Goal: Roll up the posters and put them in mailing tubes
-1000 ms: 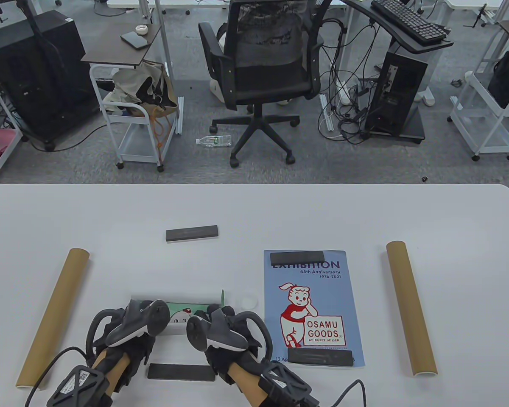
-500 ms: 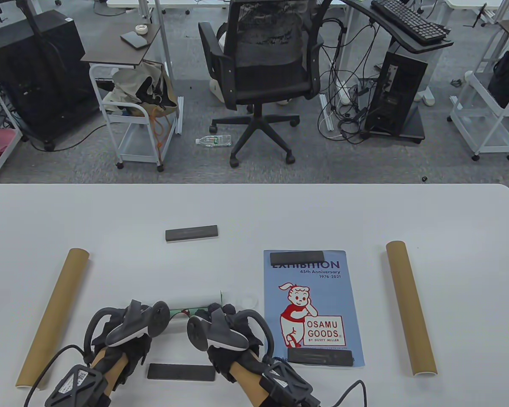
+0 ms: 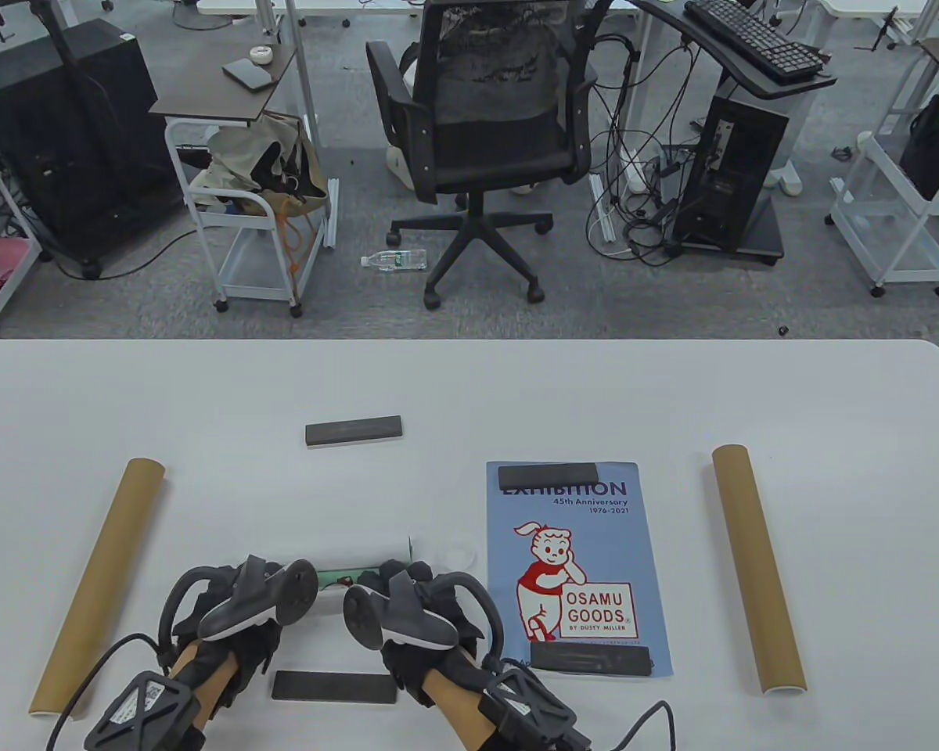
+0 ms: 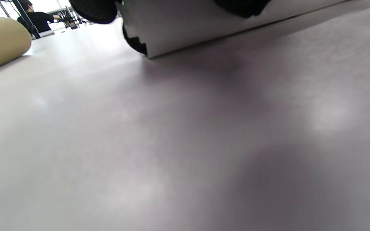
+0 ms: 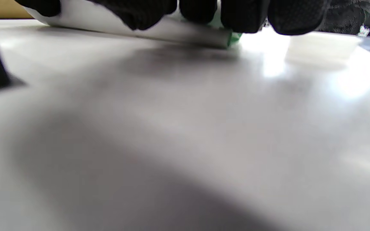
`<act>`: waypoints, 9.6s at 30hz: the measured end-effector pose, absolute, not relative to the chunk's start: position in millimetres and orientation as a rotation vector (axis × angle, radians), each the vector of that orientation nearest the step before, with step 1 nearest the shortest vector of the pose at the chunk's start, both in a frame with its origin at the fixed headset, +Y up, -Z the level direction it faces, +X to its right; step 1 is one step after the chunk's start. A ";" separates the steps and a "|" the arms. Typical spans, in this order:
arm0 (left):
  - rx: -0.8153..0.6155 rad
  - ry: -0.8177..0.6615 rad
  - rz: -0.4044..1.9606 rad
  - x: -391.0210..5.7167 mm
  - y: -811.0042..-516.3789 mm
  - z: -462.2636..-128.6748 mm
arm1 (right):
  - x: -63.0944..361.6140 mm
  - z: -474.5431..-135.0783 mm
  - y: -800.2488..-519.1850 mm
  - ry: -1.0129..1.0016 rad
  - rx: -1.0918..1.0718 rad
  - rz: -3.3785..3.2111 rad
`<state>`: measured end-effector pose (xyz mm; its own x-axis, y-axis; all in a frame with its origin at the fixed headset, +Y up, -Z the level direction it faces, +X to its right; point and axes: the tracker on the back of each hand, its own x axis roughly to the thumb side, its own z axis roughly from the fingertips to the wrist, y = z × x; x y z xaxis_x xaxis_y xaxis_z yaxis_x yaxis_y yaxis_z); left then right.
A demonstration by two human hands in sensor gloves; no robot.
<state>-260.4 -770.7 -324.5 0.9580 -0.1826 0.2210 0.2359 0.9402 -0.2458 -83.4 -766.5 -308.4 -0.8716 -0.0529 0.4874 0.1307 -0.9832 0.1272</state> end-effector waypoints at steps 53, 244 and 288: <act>-0.229 -0.195 -0.267 -261.5 -779.4 -325.8 | -86.1 -315.3 -780.0 -0.434 -0.724 -2.953; -0.297 -0.128 -0.257 -258.6 -770.6 -325.1 | -91.0 -315.8 -775.0 -0.472 -0.729 -2.925; -0.173 -0.317 0.310 -297.4 -722.2 -312.4 | -36.6 -322.1 -723.7 0.048 -0.842 -3.491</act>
